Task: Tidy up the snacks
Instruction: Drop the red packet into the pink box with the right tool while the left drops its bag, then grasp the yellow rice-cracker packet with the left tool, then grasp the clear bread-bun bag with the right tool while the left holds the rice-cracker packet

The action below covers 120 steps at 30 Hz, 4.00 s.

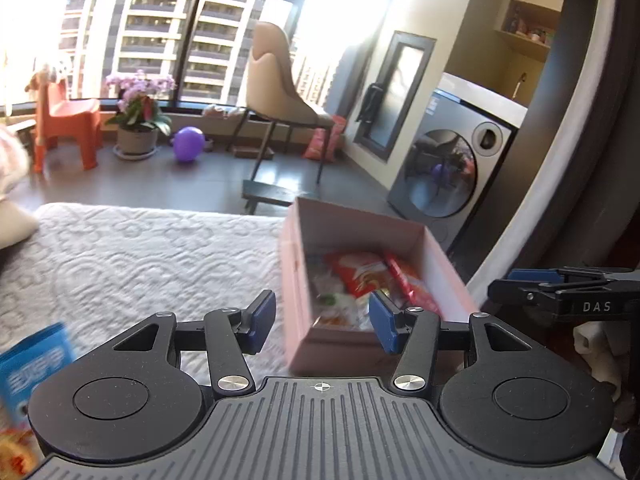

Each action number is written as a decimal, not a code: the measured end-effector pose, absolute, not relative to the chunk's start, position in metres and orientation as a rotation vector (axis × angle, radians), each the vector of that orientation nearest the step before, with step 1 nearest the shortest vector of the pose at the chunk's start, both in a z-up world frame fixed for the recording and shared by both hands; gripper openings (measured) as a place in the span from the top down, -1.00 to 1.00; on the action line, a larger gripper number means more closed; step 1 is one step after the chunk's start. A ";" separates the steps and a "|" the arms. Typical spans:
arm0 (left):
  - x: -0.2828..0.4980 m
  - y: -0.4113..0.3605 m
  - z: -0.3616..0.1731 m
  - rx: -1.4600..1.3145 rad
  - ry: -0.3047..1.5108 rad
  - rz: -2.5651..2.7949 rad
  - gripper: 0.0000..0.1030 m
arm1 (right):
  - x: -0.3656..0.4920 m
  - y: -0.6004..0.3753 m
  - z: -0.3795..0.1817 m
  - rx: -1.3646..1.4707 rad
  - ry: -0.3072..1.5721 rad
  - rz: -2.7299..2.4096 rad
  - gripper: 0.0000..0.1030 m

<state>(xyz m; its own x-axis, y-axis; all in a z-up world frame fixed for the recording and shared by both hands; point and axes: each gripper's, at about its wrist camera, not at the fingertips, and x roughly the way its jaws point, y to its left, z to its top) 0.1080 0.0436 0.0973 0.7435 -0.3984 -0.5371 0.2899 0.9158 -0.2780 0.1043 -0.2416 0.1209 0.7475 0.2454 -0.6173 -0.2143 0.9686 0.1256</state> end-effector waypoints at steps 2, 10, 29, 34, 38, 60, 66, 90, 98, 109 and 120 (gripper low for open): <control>0.082 0.063 0.094 -0.151 0.624 -0.324 -0.10 | 0.087 -0.236 0.114 0.058 0.684 0.277 -0.35; 0.004 0.154 0.084 -0.189 0.646 -0.031 -0.10 | 0.048 -0.148 0.088 0.079 0.756 0.483 -0.45; 0.006 0.183 0.034 -0.218 0.743 0.038 0.19 | 0.013 -0.057 0.060 -0.077 0.784 0.579 -0.46; -0.003 0.156 0.032 -0.217 0.774 -0.009 0.20 | -0.003 -0.090 0.070 -0.155 0.664 0.460 -0.47; -0.008 0.124 0.029 -0.231 0.811 -0.080 0.20 | 0.005 -0.134 0.063 -0.103 0.683 0.370 -0.49; -0.017 0.084 0.025 -0.266 0.862 -0.183 0.21 | -0.022 -0.127 0.038 -0.116 0.758 0.503 -0.63; -0.019 0.085 0.023 -0.280 0.851 -0.184 0.21 | -0.031 -0.130 0.041 -0.122 0.789 0.540 -0.63; -0.035 0.071 0.024 -0.184 0.801 -0.110 0.21 | -0.018 -0.151 0.041 -0.007 0.885 0.568 -0.61; -0.040 0.070 0.023 -0.162 0.800 -0.106 0.21 | -0.004 -0.135 0.050 -0.231 0.743 0.319 -0.59; -0.042 0.065 0.021 -0.132 0.796 -0.102 0.20 | 0.021 -0.128 0.063 -0.097 0.767 0.449 -0.59; -0.042 0.063 0.021 -0.119 0.790 -0.099 0.19 | -0.007 -0.120 0.066 -0.084 0.781 0.597 -0.61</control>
<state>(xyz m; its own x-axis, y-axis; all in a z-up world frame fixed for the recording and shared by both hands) -0.0425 0.0630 0.0206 0.7002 -0.1329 -0.7015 0.0442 0.9887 -0.1432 -0.0074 -0.1202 0.0656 0.5544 0.4746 -0.6837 -0.5352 0.8324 0.1439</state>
